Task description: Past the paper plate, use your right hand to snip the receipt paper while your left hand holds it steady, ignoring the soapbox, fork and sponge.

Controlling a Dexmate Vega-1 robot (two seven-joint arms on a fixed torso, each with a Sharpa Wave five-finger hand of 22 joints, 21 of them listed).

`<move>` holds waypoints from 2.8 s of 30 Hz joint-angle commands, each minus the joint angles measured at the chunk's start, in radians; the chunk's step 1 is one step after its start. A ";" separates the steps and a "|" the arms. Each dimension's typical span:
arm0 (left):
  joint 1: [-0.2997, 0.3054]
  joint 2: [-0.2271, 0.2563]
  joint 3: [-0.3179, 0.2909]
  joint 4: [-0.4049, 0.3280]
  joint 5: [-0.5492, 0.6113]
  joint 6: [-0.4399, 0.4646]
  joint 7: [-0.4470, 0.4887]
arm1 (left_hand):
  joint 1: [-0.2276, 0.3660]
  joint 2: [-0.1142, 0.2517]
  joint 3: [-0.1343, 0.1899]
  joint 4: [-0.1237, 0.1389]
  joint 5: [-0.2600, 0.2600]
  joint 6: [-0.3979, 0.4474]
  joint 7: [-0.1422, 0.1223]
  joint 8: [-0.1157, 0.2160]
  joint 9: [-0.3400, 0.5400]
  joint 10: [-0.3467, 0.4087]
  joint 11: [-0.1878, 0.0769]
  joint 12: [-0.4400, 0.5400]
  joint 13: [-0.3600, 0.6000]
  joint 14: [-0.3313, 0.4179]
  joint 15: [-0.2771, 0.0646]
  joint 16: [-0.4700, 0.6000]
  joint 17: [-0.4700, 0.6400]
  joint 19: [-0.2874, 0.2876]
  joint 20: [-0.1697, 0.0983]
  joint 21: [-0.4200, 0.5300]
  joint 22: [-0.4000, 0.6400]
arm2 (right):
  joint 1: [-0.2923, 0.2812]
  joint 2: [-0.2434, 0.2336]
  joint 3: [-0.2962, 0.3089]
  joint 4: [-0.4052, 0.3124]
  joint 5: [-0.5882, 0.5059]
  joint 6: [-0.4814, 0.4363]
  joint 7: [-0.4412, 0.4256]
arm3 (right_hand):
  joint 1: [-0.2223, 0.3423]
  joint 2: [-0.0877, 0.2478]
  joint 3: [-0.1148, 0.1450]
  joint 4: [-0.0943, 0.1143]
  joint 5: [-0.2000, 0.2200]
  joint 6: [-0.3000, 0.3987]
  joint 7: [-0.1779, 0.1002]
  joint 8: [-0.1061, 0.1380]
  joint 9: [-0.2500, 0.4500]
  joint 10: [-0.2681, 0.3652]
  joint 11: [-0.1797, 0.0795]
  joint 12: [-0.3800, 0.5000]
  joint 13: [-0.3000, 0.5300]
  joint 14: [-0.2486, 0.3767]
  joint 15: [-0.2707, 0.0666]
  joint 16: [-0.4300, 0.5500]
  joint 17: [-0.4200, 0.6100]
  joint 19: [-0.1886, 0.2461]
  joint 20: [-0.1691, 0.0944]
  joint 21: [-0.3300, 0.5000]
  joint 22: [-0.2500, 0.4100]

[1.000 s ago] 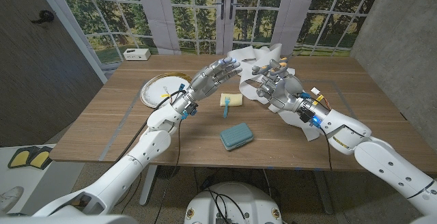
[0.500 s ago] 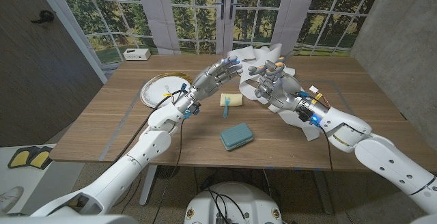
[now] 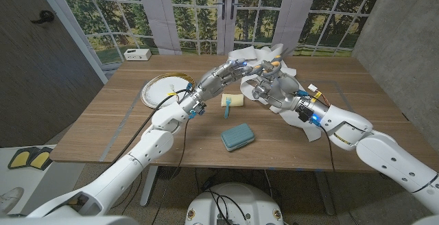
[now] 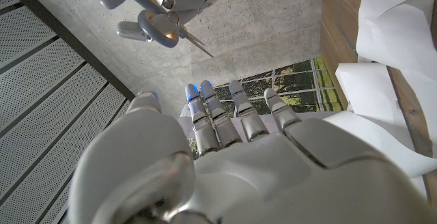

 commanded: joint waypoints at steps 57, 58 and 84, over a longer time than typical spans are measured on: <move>-0.014 -0.008 0.015 0.029 0.015 -0.080 -0.007 | -0.005 0.027 -0.004 -0.009 -0.005 0.109 -0.017 0.025 0.000 -0.088 -0.007 0.018 0.055 -0.081 -0.089 -0.002 0.035 -0.025 0.019 0.002 0.005 | 0.000 -0.024 0.013 0.012 -0.075 0.078 0.013 | 0.063 0.112 -0.168 0.057 0.035 0.006 -0.156 0.075 -0.243 -0.326 0.181 -0.848 -0.897 -0.203 0.006 -0.251 -0.487 -0.011 -0.061 -0.124 0.006; -0.016 -0.008 0.015 0.031 0.014 -0.079 -0.010 | -0.005 0.028 -0.004 -0.009 -0.005 0.109 -0.016 0.024 0.000 -0.088 -0.009 0.018 0.055 -0.081 -0.089 -0.002 0.035 -0.025 0.018 0.002 0.005 | -0.001 -0.025 0.014 0.012 -0.071 0.076 0.014 | 0.075 0.123 -0.163 0.054 0.035 0.021 -0.160 0.084 -0.238 -0.330 0.181 -0.859 -0.903 -0.213 0.006 -0.248 -0.500 -0.013 -0.062 -0.126 0.007; -0.024 -0.018 0.020 0.051 0.011 -0.084 -0.034 | -0.003 0.036 -0.001 -0.011 -0.006 0.126 -0.020 0.024 -0.002 -0.078 -0.016 0.024 0.061 -0.076 -0.093 0.001 0.037 -0.026 0.023 0.002 0.005 | -0.034 -0.050 0.052 0.000 -0.085 0.066 -0.020 | 0.130 0.145 -0.171 0.033 0.008 0.131 -0.143 0.180 -0.110 -0.449 0.201 -0.959 -0.938 -0.380 0.053 -0.244 -0.624 -0.080 -0.039 -0.154 0.005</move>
